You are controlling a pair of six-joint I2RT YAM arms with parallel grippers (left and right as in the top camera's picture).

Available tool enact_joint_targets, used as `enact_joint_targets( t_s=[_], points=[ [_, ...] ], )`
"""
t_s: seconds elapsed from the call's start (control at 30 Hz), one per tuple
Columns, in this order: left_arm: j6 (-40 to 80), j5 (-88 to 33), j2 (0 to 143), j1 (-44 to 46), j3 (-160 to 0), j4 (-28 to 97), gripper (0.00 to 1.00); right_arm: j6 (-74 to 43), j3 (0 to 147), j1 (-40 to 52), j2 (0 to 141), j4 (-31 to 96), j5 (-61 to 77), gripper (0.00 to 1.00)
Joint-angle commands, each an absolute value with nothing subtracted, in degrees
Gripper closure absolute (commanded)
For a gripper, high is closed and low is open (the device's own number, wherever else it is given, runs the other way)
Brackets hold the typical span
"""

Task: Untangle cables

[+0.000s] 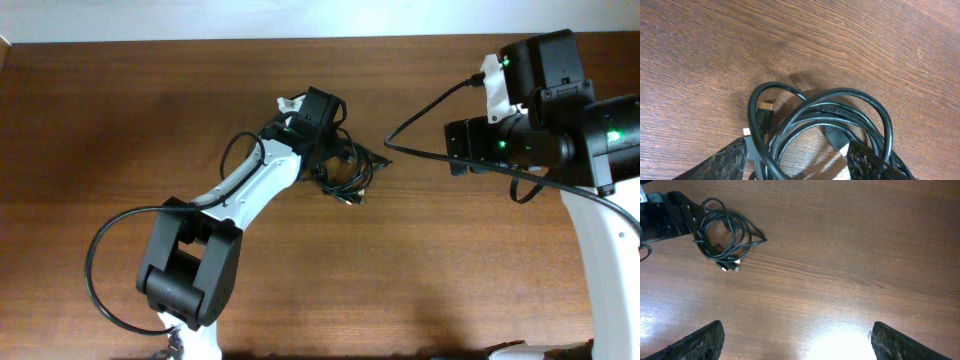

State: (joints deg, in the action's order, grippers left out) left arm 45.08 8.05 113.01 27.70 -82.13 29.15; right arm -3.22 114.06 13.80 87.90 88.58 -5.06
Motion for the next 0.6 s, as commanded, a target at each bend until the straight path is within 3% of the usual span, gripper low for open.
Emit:
enact_joint_targets(
  t_s=[0.0, 0.17, 0.2, 0.23, 0.4, 0.57],
  points=[
    [45.80, 9.28, 114.52, 28.10, -82.56, 29.43, 0.32, -3.64, 114.50, 13.85, 87.35, 88.82, -4.75, 0.07],
    [45.82, 7.92, 118.28, 28.10, -82.56, 29.61, 0.32, -3.64, 114.50, 13.85, 87.35, 89.01, -4.75, 0.07],
    [45.80, 7.57, 118.89, 28.10, -82.56, 29.58, 0.47, -3.64, 114.50, 13.85, 87.35, 89.01, -4.75, 0.07],
    [45.80, 7.29, 119.00, 28.10, -82.56, 29.58, 0.99, -3.64, 114.50, 13.85, 87.37, 89.01, -4.75, 0.07],
    [40.38, 3.73, 116.75, 28.10, -84.84, 30.37, 1.00, -3.64, 114.50, 13.85, 87.37, 88.95, -4.75, 0.07],
    [34.81, 4.49, 107.87, 28.14, -94.30, 39.66, 1.00, -3.64, 114.50, 13.85, 87.37, 88.95, -4.78, 0.07]
  ],
)
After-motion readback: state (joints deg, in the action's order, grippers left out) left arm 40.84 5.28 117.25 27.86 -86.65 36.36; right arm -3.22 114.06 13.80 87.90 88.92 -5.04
